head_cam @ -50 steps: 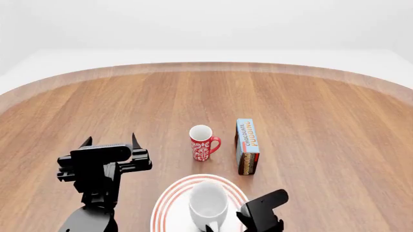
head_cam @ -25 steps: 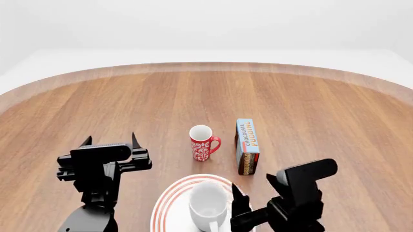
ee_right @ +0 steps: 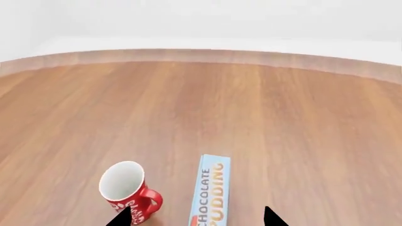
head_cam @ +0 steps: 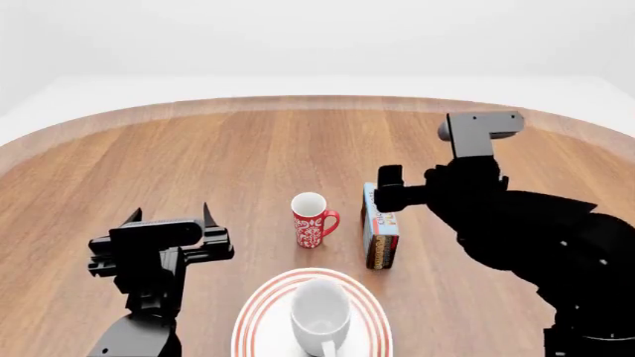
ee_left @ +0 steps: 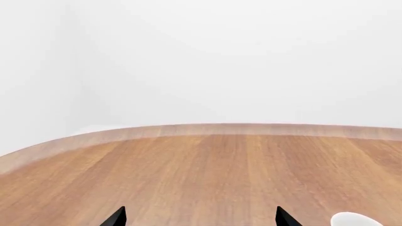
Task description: Pick up the white mug and put it on the plate, and put the chocolate pudding to the right of the plate.
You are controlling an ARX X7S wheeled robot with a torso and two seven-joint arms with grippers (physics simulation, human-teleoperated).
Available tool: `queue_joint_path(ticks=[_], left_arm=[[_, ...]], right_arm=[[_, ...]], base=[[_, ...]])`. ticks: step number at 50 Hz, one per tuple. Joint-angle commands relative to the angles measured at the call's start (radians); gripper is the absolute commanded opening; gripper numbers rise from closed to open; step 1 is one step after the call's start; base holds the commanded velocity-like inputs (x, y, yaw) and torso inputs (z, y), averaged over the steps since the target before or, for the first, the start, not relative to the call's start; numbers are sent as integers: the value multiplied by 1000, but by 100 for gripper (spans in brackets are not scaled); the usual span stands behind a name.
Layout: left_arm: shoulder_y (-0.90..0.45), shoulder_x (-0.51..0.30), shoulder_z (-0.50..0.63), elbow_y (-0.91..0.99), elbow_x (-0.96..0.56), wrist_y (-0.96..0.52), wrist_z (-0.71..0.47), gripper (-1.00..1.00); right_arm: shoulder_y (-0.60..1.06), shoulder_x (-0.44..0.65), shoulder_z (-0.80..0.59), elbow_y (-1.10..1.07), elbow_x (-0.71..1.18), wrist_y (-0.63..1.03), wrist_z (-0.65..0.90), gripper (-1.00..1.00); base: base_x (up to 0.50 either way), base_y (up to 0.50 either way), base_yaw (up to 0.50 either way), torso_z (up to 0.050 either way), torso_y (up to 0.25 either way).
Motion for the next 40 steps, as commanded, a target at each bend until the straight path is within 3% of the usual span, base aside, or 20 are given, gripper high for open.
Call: queue_joint_path(ticks=[1, 14, 31, 40], left_arm=[[-5, -1, 6, 0, -1, -2, -4, 100], [-10, -5, 8, 2, -4, -7, -9, 100], [-12, -9, 9, -2, -10, -2, -11, 100], [-8, -11, 9, -3, -13, 1, -12, 100]], right_arm=[[212, -107, -148, 416, -158, -105, -92, 100], [352, -245, -232, 861, -302, -289, -174, 100], [384, -296, -247, 1053, -311, -294, -211, 100], [483, -384, -289, 1400, -399, -453, -343, 100]], base=[[0, 0, 0, 0, 0], [0, 0, 0, 0, 0], [0, 0, 0, 0, 0], [0, 0, 0, 0, 0]])
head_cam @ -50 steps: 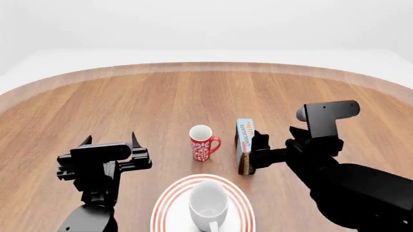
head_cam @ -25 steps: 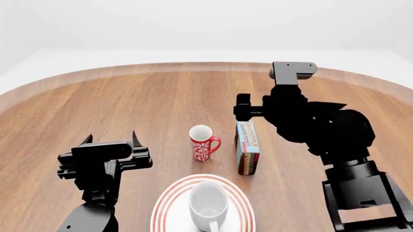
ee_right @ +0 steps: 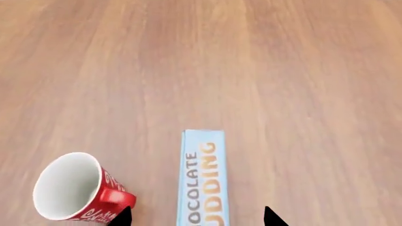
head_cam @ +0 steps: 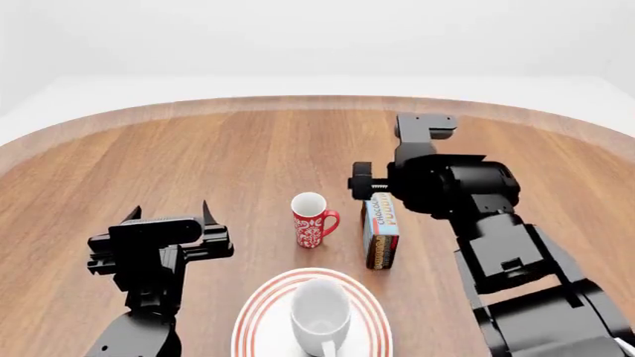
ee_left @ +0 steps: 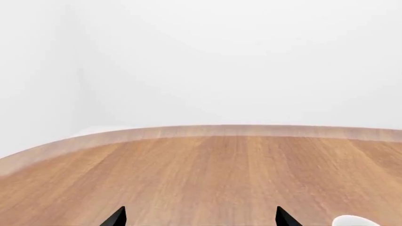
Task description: Pick up the white mug and put it on the plate, and put the chocolate pudding to the right of the plate.
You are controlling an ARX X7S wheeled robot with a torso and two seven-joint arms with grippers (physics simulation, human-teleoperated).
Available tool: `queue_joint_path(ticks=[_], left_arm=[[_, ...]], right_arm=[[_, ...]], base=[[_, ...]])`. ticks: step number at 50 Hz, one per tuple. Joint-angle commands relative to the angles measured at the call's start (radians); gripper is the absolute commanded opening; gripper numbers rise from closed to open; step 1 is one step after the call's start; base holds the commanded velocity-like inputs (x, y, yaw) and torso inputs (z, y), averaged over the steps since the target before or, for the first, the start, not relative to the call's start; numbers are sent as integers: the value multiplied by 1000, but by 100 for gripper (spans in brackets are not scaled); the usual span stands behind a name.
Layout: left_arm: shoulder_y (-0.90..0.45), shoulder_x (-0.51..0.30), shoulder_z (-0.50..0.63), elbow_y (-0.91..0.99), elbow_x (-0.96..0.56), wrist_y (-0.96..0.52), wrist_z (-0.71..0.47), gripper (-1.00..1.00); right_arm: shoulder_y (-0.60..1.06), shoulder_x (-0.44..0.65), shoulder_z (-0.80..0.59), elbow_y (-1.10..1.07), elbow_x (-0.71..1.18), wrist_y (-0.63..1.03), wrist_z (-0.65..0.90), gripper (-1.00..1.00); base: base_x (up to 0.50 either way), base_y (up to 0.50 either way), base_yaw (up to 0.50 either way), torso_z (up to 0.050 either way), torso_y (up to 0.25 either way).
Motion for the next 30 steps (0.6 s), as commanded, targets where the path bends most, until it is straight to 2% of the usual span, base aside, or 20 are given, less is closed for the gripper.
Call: queue_joint_path(ticks=[1, 30], left_arm=[[2, -3, 1, -3, -3, 3, -2, 100], [6, -11, 4, 6, -10, 6, -10, 100]], right_arm=[[80, -77, -24, 296, -82, -113, -112, 100], [12, -88, 335, 297, -469, -48, -198, 100]], base=[[0, 0, 0, 0, 0], [0, 0, 0, 0, 0]])
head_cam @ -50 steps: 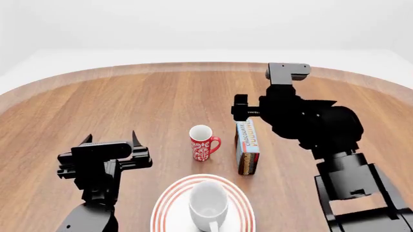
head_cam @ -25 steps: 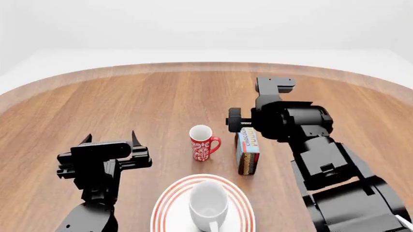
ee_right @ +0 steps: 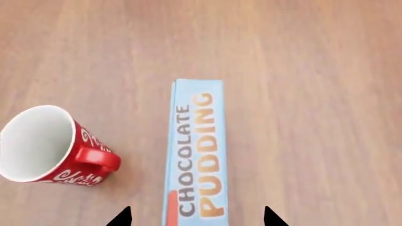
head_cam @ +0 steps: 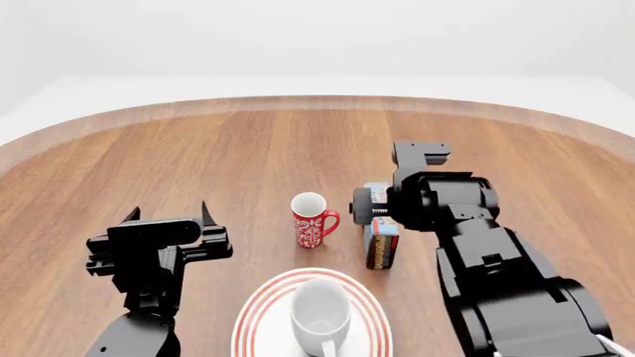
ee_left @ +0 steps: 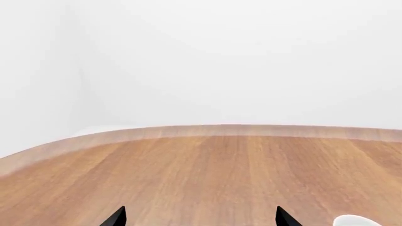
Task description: Pick up the white mug and put it on the plate, and put the chocolate pudding to the right of the plate.
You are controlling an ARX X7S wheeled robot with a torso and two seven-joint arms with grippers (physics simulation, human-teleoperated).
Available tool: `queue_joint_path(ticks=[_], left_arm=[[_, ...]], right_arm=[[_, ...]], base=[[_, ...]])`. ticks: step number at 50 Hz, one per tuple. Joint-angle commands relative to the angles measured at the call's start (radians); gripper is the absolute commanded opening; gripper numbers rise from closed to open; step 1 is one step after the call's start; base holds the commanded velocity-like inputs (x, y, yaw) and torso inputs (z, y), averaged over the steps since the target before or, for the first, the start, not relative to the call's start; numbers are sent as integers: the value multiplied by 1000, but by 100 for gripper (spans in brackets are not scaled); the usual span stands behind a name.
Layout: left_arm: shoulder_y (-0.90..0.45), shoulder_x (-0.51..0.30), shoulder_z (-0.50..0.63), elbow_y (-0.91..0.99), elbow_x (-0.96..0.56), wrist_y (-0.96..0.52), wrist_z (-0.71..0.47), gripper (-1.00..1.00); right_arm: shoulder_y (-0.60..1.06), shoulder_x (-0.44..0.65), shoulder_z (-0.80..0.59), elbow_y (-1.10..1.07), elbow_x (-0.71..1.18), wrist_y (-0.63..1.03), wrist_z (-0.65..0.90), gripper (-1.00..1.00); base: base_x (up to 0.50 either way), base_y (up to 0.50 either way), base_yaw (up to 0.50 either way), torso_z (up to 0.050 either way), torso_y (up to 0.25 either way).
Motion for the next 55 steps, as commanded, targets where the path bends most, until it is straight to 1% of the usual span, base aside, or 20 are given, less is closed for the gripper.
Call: queue_joint_path(ticks=[1, 6, 11, 23, 28, 34, 40, 47, 55], left_arm=[[2, -4, 0, 2, -3, 2, -3, 100], [2, -4, 1, -3, -3, 6, -2, 100], [1, -5, 3, -5, -4, 7, -3, 100], [6, -7, 4, -3, -14, 11, 2, 100], [12, -9, -6, 9, -43, 17, 18, 100], [8, -15, 5, 9, -28, 17, 14, 100], [6, -17, 7, 3, -27, 25, 18, 100], [10, -16, 2, 1, -40, 31, 24, 100], [9, -19, 10, -1, -22, 37, 13, 100]], right_arm=[[-17, -4, 149, 15, -156, 9, -42, 100], [-31, -3, 233, 15, -224, -4, -56, 100], [-39, -3, 275, 15, -269, -4, -68, 100], [-70, -1, 313, 15, -313, -21, -74, 100], [-64, -3, 306, 15, -313, -16, -83, 100], [-60, -5, 265, 15, -279, -14, -86, 100], [-54, -6, 222, 15, -242, -10, -88, 100], [-47, -5, 206, 15, -237, -13, -91, 100], [-48, -6, 174, 15, -209, -14, -96, 100]], base=[[0, 0, 0, 0, 0], [0, 0, 0, 0, 0], [0, 0, 0, 0, 0], [0, 0, 0, 0, 0], [0, 0, 0, 0, 0], [0, 0, 0, 0, 0], [0, 0, 0, 0, -238], [0, 0, 0, 0, 0], [0, 0, 0, 0, 0]])
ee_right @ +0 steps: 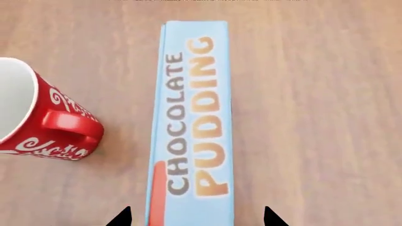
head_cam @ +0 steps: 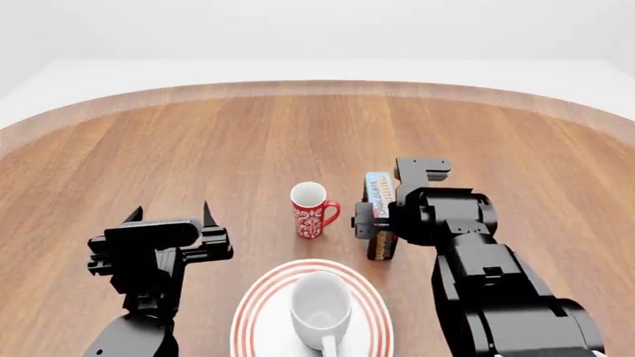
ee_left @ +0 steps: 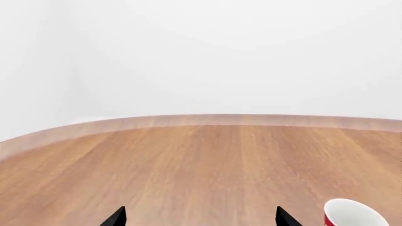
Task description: Pick up the white mug and put it on the plate, and put the chocolate pudding to the right of the plate.
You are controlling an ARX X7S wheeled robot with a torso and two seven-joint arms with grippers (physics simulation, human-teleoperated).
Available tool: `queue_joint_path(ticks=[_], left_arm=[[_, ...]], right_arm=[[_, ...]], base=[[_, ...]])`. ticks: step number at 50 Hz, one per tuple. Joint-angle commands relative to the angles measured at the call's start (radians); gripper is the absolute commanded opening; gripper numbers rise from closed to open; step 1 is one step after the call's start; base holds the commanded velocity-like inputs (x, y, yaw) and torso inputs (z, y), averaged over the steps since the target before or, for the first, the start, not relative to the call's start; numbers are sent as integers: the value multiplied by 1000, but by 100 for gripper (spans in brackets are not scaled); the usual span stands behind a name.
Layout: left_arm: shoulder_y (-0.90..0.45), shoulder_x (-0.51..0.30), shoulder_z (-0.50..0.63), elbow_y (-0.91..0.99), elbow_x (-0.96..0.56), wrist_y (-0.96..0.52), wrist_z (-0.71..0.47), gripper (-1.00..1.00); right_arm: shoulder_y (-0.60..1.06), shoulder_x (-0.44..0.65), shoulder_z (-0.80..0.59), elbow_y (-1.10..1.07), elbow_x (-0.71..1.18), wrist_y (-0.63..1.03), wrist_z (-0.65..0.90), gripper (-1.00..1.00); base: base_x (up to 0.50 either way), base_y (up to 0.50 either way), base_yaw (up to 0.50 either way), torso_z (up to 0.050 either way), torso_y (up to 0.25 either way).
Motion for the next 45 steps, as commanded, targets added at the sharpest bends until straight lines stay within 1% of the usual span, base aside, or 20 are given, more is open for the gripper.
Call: queue_joint_path(ticks=[1, 8, 9, 11, 12, 28, 33, 40, 45], left_arm=[[1, -4, 6, -2, 11, 10, -5, 100], [7, -6, 9, -1, 7, 20, 1, 100], [12, -1, -4, 0, -17, 33, 13, 100], [9, -5, 1, 2, -9, 25, 7, 100], [9, -4, 0, 0, -11, 27, 8, 100], [7, -8, -6, 1, -30, 23, 9, 100], [7, -12, -5, 5, -37, 20, 16, 100], [9, -14, -7, 7, -36, 32, 15, 100], [10, -13, -11, 6, -41, 33, 12, 100]], right_arm=[[2, 0, -34, 0, 26, -1, -6, 100], [0, 0, -35, 0, 31, 1, -6, 100], [-1, 0, -37, 0, 33, 1, -6, 100], [-1, 0, -28, 0, 31, 2, 0, 100], [-2, 0, -27, 0, 29, 2, -2, -100], [3, 0, -82, 0, 51, -13, 19, -100], [14, 0, -77, 0, 25, -12, 6, -100], [33, 11, -16, 0, -53, -5, -25, -100], [47, 28, 1, 0, -76, -4, -54, -100]], base=[[0, 0, 0, 0, -250], [0, 0, 0, 0, -250], [0, 0, 0, 0, 0], [0, 0, 0, 0, 0], [0, 0, 0, 0, 0], [0, 0, 0, 0, 0], [0, 0, 0, 0, 225], [0, 0, 0, 0, 250], [0, 0, 0, 0, 30]])
